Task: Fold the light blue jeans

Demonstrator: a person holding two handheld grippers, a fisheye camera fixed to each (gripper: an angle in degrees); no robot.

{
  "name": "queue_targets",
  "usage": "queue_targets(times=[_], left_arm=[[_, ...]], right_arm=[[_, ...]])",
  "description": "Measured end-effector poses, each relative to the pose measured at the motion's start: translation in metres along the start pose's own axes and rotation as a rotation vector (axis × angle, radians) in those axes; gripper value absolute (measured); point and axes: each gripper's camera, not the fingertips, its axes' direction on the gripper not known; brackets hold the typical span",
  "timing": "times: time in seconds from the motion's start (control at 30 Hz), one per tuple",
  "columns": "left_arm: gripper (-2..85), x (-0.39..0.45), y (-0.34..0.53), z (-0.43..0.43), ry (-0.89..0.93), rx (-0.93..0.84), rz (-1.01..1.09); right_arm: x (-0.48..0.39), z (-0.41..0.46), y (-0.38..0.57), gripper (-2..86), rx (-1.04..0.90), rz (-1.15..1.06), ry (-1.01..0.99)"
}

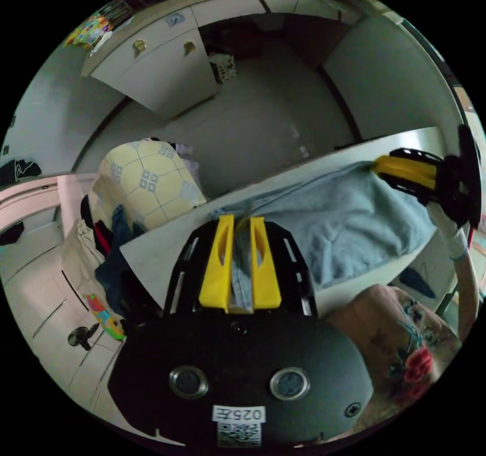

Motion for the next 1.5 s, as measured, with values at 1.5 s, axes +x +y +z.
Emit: queue_targets(times=[1.5], left_arm=[[3.2,-0.109,0.199,0.047,0.323,0.036,-0.268]], right_arm=[[-0.273,0.03,0.065,-0.7,0.116,0.137,-0.135]])
